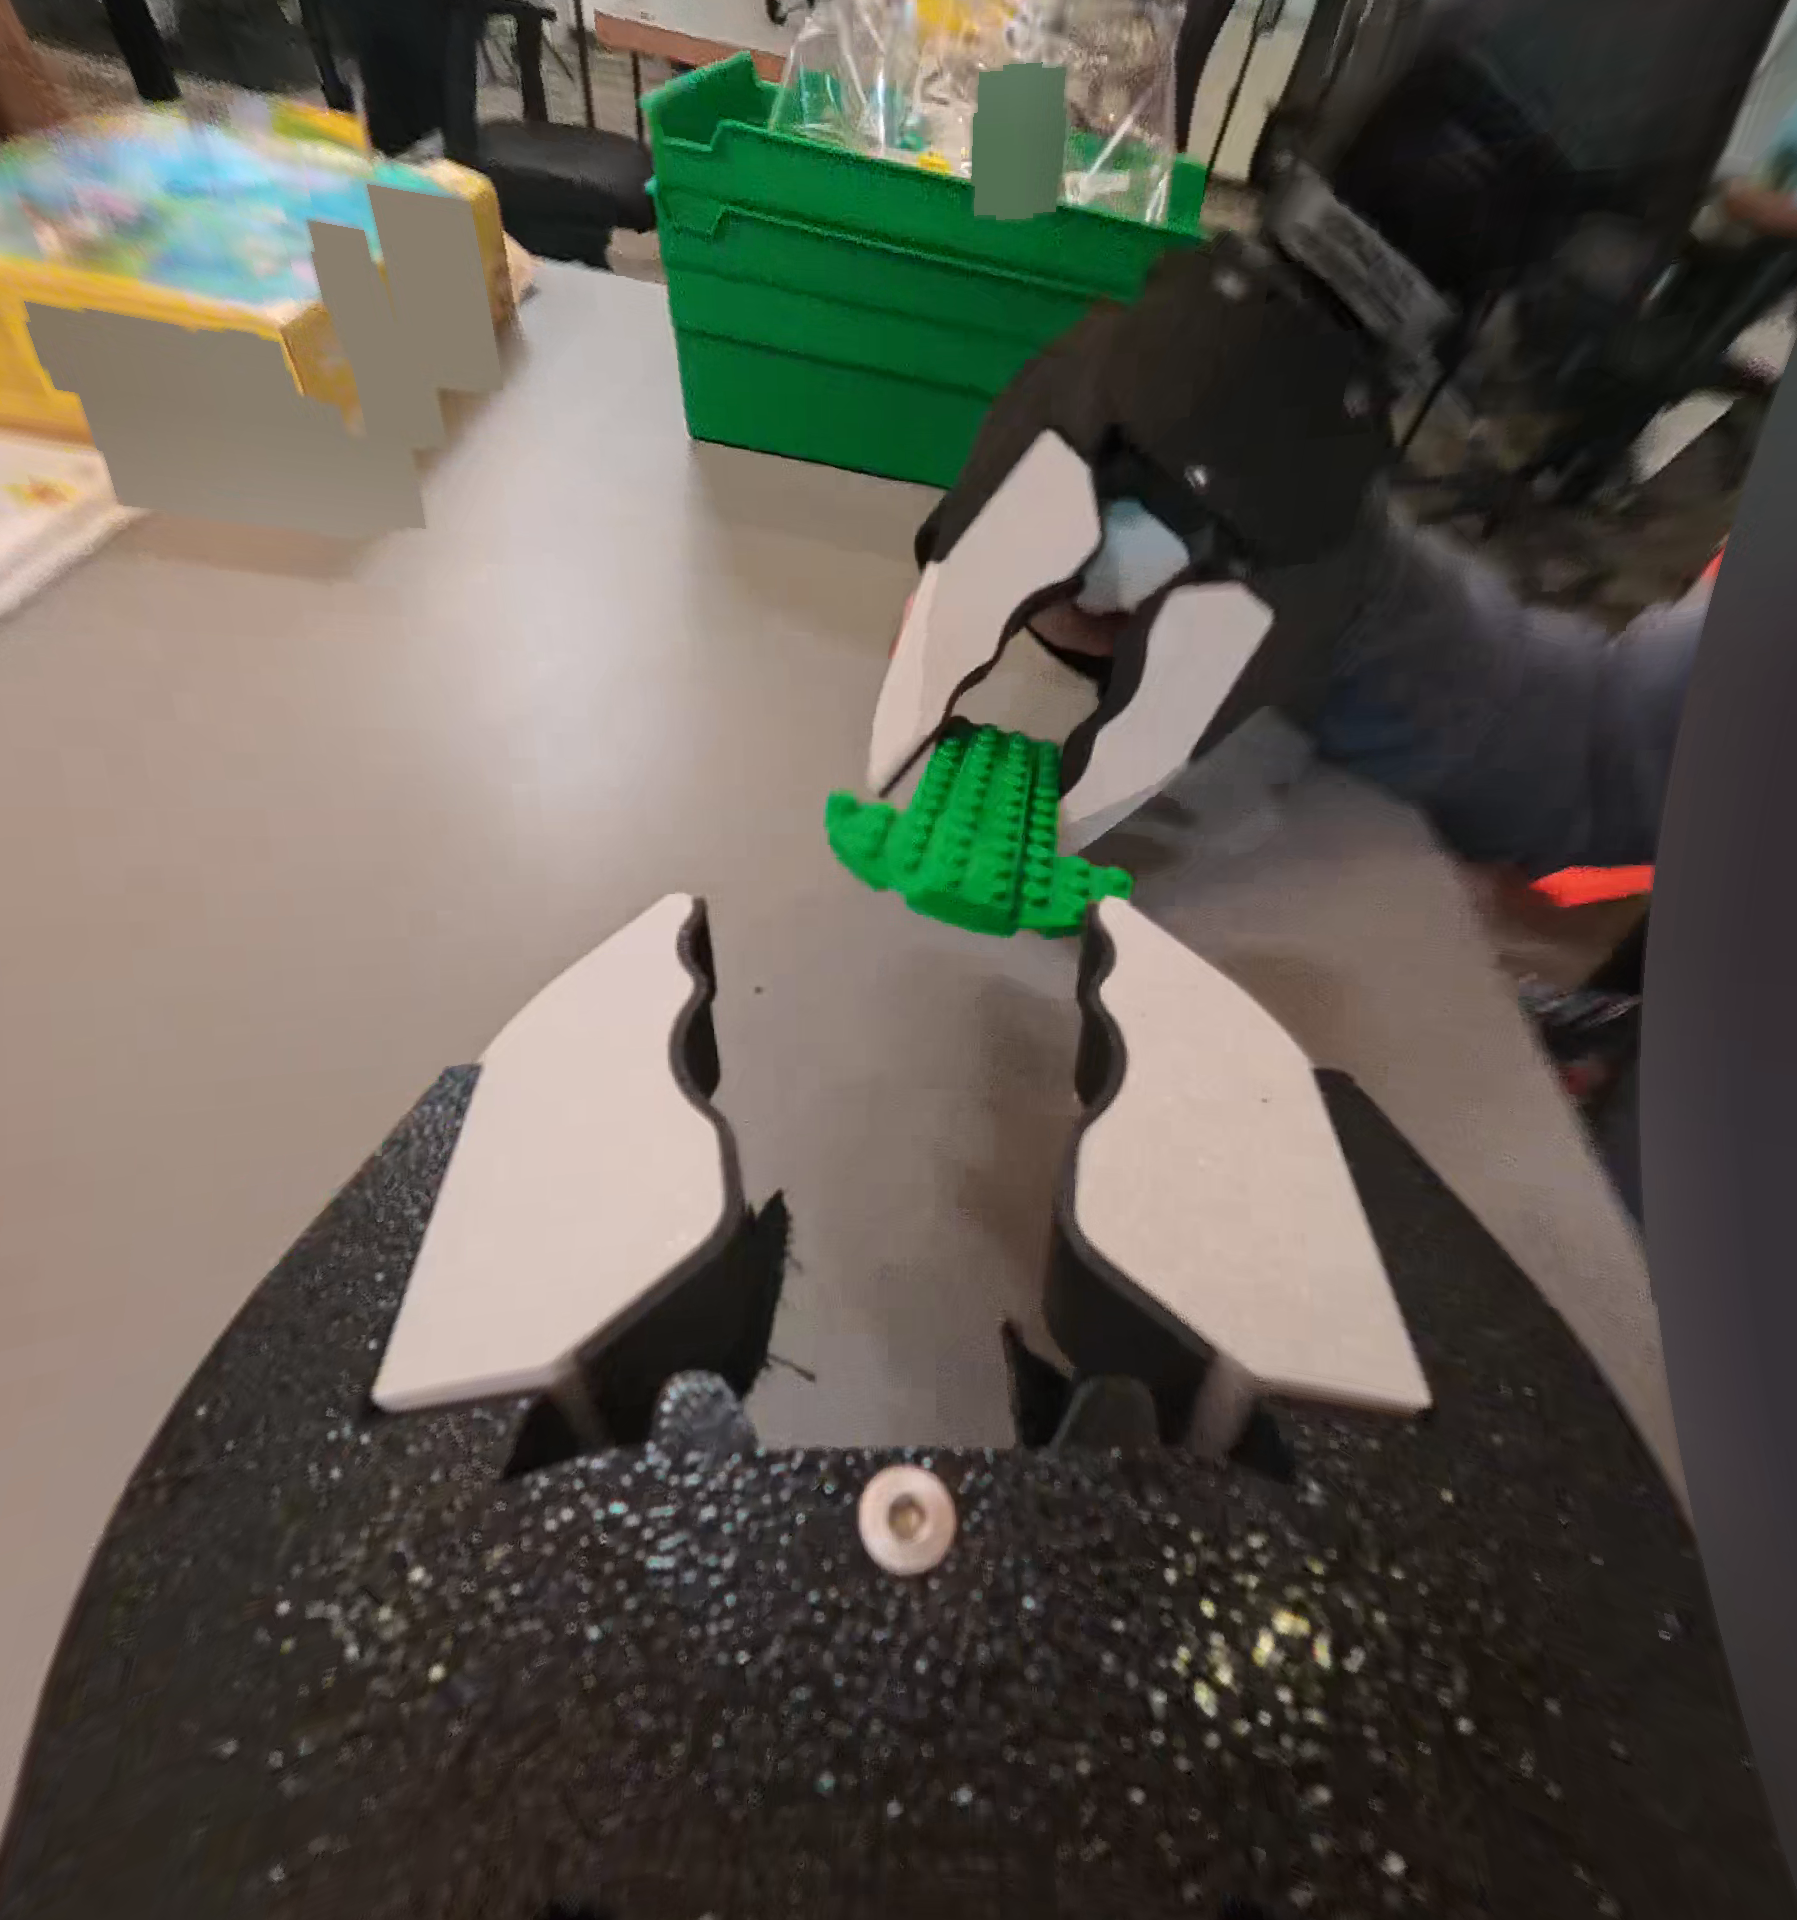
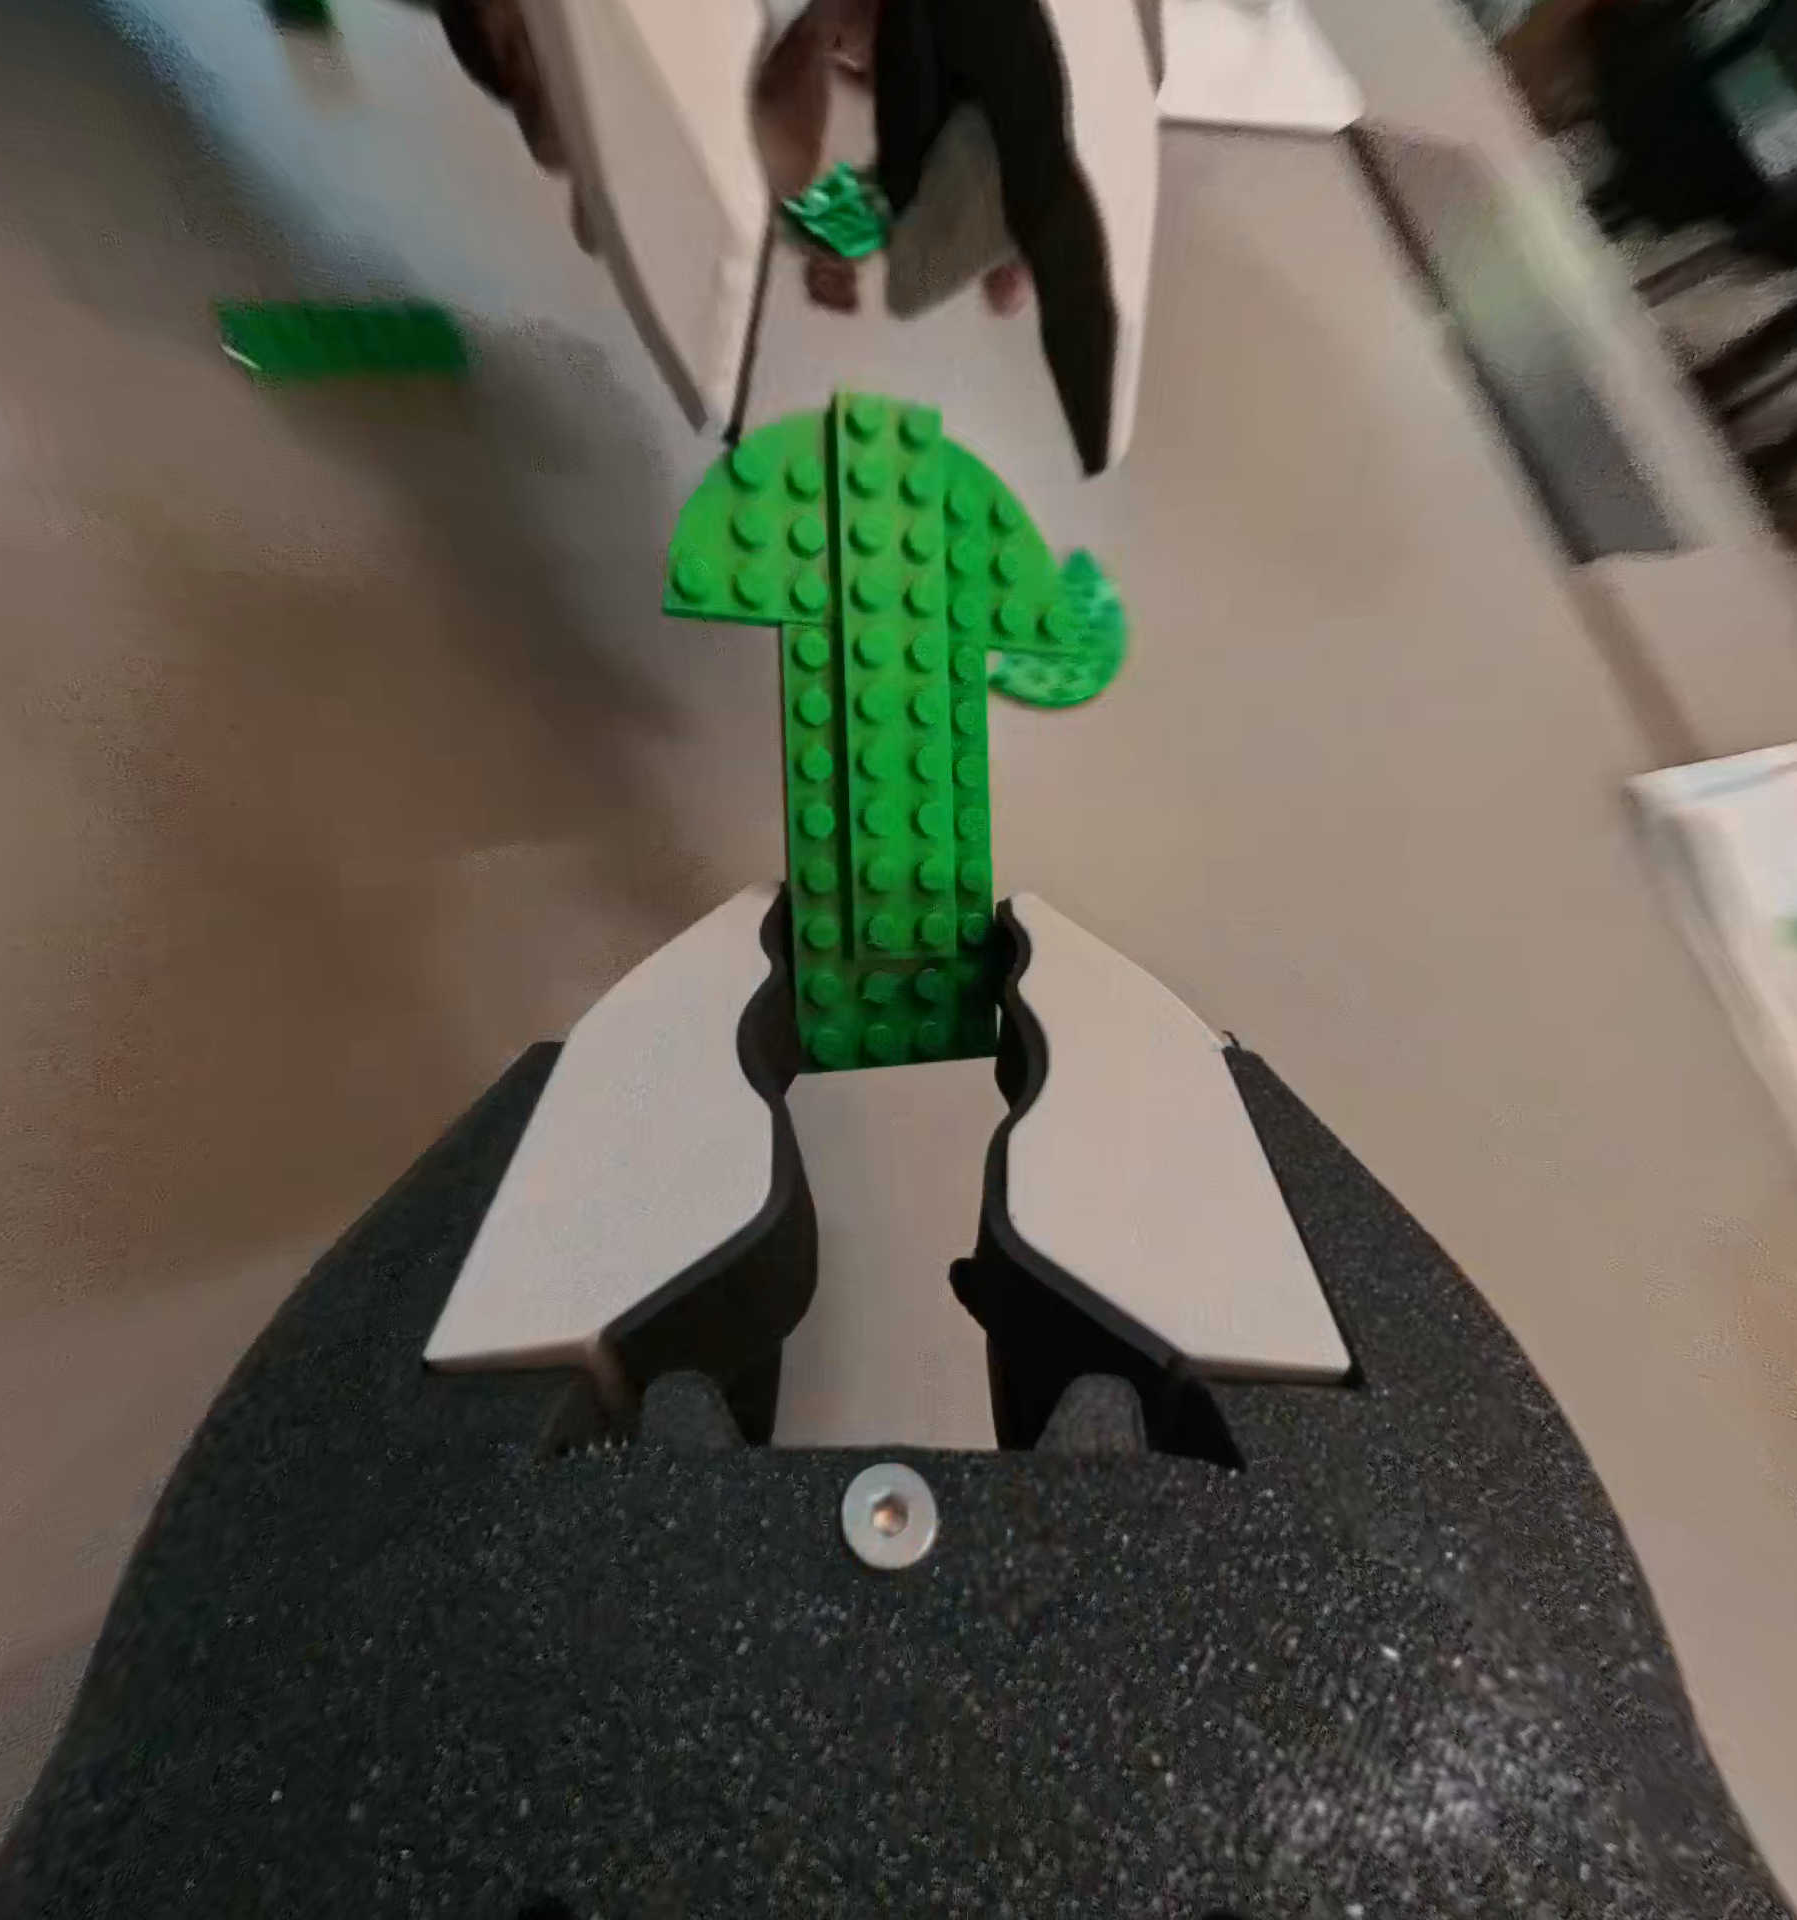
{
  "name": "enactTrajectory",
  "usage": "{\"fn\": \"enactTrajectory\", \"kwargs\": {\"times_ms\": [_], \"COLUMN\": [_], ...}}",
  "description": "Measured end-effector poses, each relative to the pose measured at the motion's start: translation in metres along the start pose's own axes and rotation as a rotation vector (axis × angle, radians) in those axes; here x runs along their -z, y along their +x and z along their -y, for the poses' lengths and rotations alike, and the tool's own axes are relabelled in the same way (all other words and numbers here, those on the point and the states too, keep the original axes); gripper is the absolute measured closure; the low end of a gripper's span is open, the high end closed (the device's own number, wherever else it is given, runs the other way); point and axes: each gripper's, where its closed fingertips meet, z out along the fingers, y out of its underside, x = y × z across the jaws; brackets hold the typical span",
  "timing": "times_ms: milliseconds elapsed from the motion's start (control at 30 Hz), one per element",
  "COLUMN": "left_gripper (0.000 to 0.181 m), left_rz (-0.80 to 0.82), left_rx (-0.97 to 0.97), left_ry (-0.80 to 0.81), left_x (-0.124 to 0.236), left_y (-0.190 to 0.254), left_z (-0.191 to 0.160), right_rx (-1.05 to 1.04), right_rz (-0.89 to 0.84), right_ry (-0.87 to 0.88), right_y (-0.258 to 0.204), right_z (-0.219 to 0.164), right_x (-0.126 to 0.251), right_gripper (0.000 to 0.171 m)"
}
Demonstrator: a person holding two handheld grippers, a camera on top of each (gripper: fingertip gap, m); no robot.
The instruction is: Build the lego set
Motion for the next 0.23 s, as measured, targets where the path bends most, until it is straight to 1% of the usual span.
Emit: {"fn": "enactTrajectory", "kwargs": {"times_ms": [133,233], "left_gripper": [0.111,0.109], "left_rz": [0.117,0.166], "left_rx": [-0.363,-0.6], "left_ry": [-0.052,-0.142], "left_x": [-0.008,-0.018], "left_y": [0.006,0.017], "left_z": [-0.003,-0.012], "right_rx": [-0.279,-0.437], "right_rz": [0.302,0.518], "right_ry": [0.077,0.108], "right_y": [-0.015,-0.03], "right_z": [0.004,0.013], "right_x": [0.01,0.018], "right_gripper": [0.138,0.138]}}
